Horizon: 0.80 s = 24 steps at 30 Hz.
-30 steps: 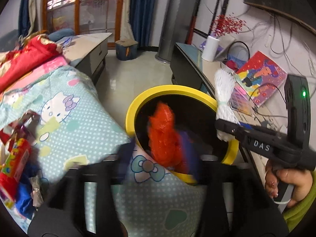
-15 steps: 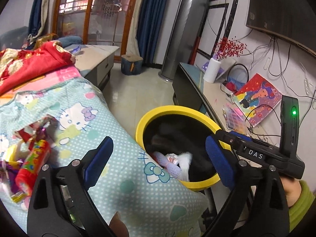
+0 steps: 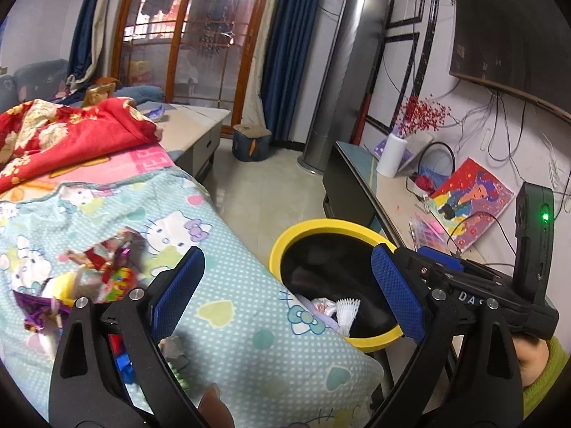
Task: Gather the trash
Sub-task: 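Move both open tools back toward the candy wrappers and red bottle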
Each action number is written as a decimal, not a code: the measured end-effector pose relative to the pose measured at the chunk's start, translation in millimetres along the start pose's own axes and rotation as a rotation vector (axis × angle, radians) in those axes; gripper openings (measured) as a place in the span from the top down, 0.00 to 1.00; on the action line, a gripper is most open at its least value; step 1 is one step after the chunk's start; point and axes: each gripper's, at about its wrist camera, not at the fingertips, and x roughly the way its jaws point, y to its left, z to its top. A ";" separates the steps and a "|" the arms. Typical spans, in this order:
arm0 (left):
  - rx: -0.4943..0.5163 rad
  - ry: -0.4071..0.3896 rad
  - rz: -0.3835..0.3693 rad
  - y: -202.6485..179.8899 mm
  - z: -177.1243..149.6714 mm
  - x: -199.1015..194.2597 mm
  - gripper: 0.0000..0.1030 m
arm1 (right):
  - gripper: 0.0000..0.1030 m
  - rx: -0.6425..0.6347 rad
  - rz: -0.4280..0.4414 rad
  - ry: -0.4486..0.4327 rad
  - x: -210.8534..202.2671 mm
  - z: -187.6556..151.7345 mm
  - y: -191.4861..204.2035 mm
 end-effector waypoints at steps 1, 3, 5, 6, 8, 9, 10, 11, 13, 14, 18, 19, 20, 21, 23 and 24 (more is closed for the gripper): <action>-0.002 -0.006 0.004 1.9 1.1 -2.5 0.16 | 0.41 -0.006 0.002 -0.003 -1.5 0.5 3.2; -0.005 -0.023 0.016 5.9 2.6 -9.6 0.16 | 0.39 -0.019 0.007 -0.012 -5.1 1.4 10.3; -0.010 -0.035 0.023 9.5 3.4 -14.6 0.16 | 0.38 -0.029 0.012 -0.024 -8.8 2.3 17.2; -0.014 -0.044 0.027 11.9 3.9 -18.1 0.16 | 0.37 -0.034 0.016 -0.028 -10.4 2.8 20.5; -0.017 -0.055 0.035 15.5 4.6 -23.0 0.16 | 0.36 -0.045 0.024 -0.038 -13.8 3.5 27.2; -0.020 -0.063 0.041 17.9 5.2 -26.4 0.15 | 0.35 -0.051 0.029 -0.042 -15.2 4.0 30.7; -0.023 -0.067 0.045 19.4 5.8 -28.2 0.13 | 0.35 -0.057 0.034 -0.046 -16.6 4.3 34.1; -0.028 -0.072 0.047 21.5 6.1 -30.6 0.12 | 0.35 -0.061 0.036 -0.050 -17.3 4.5 35.9; -0.036 -0.085 0.056 26.0 6.8 -36.4 0.12 | 0.35 -0.071 0.046 -0.052 -18.7 4.7 42.1; -0.038 -0.089 0.059 27.0 7.5 -38.6 0.12 | 0.35 -0.079 0.051 -0.053 -19.5 4.7 46.2; -0.055 -0.104 0.072 36.6 8.5 -47.5 0.11 | 0.35 -0.103 0.067 -0.057 -20.9 3.0 59.4; -0.058 -0.105 0.075 38.9 8.4 -48.2 0.11 | 0.35 -0.109 0.070 -0.058 -21.2 2.6 62.2; -0.062 -0.108 0.077 40.5 8.1 -49.7 0.11 | 0.35 -0.117 0.076 -0.058 -21.3 2.1 66.1; -0.066 -0.110 0.079 42.7 8.4 -51.2 0.11 | 0.35 -0.123 0.079 -0.057 -21.3 1.3 68.7; -0.076 -0.119 0.087 48.3 8.9 -55.9 0.11 | 0.35 -0.135 0.090 -0.057 -22.2 -0.1 75.8; -0.079 -0.121 0.089 50.4 9.4 -57.1 0.11 | 0.35 -0.141 0.097 -0.057 -22.4 -0.6 79.1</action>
